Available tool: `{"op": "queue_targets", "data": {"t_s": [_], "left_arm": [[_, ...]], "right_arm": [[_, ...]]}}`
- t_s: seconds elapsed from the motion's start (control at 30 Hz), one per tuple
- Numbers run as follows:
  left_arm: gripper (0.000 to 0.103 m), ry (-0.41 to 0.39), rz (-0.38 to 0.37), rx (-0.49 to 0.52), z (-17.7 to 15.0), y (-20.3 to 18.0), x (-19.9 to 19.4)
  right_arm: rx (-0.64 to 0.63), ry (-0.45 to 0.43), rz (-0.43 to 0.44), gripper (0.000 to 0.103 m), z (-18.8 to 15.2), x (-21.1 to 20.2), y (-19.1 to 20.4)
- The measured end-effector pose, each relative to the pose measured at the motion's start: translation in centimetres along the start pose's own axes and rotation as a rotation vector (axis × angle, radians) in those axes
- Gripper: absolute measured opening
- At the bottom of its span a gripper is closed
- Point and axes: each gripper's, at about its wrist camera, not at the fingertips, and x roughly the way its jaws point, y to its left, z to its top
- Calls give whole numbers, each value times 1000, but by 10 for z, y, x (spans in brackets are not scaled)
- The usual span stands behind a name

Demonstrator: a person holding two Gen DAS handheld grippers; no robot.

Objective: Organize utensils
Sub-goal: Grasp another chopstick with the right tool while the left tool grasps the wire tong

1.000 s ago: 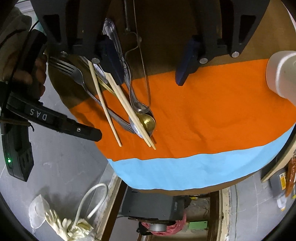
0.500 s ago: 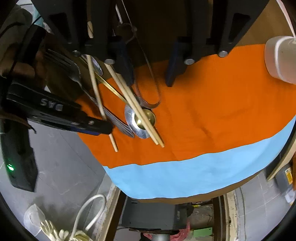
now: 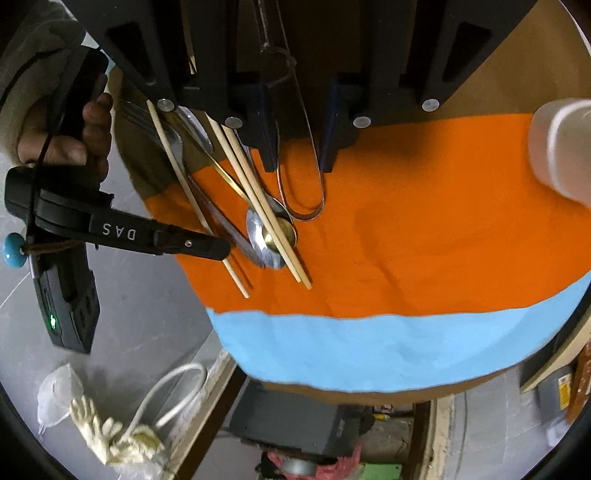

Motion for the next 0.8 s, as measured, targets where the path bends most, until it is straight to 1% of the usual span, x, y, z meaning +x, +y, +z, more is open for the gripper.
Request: {"op": "queue_targets", "data": {"t_s": [0.03, 0.07, 0.17, 0.23, 0.27, 0.33, 0.43, 0.47, 0.63, 0.8], "left_arm": [[21, -34, -11, -1, -2, 1, -8], [21, -63, -23, -2, -3, 2, -14], [21, -189, -66, 7, -12, 2, -39], [21, -256, -86, 13, -18, 0, -53], [21, -276, -87, 13, -20, 0, -56], [21, -324, -81, 18, -24, -1, -64], [21, -381, -73, 18, -26, -1, -75], [21, -409, -67, 26, -26, -2, -81], [21, -499, -57, 61, -16, -4, -105], [21, -544, -58, 73, -7, -2, -128]], "right_arm": [[6, -11, 7, 4, 0, -3, 1], [15, -41, 26, 4, -2, -10, 3], [28, -137, 85, 4, -8, -32, 10], [14, -201, 108, 4, -14, -47, 18], [2, -223, 112, 4, -16, -52, 21], [-34, -293, 135, 4, -25, -66, 33], [-64, -360, 158, 4, -32, -82, 46], [-74, -376, 157, 4, -34, -86, 51], [-90, -417, 164, 4, -32, -107, 63], [-95, -450, 165, 4, -31, -125, 77]]}}
